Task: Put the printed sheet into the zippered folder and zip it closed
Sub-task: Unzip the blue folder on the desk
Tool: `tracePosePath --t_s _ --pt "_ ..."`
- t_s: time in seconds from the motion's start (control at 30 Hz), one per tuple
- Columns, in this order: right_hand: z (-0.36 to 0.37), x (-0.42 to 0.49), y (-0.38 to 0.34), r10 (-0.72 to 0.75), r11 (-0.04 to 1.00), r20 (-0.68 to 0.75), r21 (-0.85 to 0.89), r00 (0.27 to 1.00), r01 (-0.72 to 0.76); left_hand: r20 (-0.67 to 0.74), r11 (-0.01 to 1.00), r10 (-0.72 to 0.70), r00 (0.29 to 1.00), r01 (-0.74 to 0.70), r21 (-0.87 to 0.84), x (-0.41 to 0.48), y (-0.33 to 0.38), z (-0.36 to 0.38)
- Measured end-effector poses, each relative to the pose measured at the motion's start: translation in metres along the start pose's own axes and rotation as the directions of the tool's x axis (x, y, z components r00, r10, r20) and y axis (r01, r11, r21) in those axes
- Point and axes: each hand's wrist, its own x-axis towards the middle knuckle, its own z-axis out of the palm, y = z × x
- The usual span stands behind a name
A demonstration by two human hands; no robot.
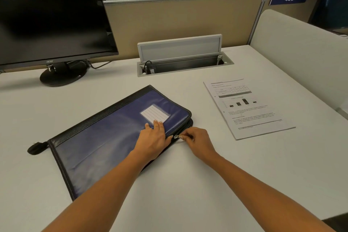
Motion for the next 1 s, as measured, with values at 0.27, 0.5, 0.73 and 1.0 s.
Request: tracePosePath --t_s 0.27,0.5,0.73,1.0 --pt "0.000 0.004 0.002 -0.021 0.999 0.006 -0.029 1.000 0.021 -0.041 0.999 -0.017 0.999 0.015 -0.047 -0.006 -0.002 0.000" --pt "0.000 0.011 0.001 -0.023 0.999 -0.021 -0.039 1.000 0.022 -0.011 0.998 0.004 1.000 -0.005 -0.057 -0.026 -0.014 -0.002" --pt "-0.005 0.024 0.005 0.039 0.997 -0.112 -0.063 0.993 -0.047 0.083 0.997 -0.070 0.994 0.071 -0.016 -0.049 -0.023 -0.001" --pt "-0.004 0.033 0.003 0.181 0.983 -0.238 0.051 0.954 -0.174 0.190 0.997 -0.046 0.981 0.032 0.075 -0.054 -0.017 -0.004"
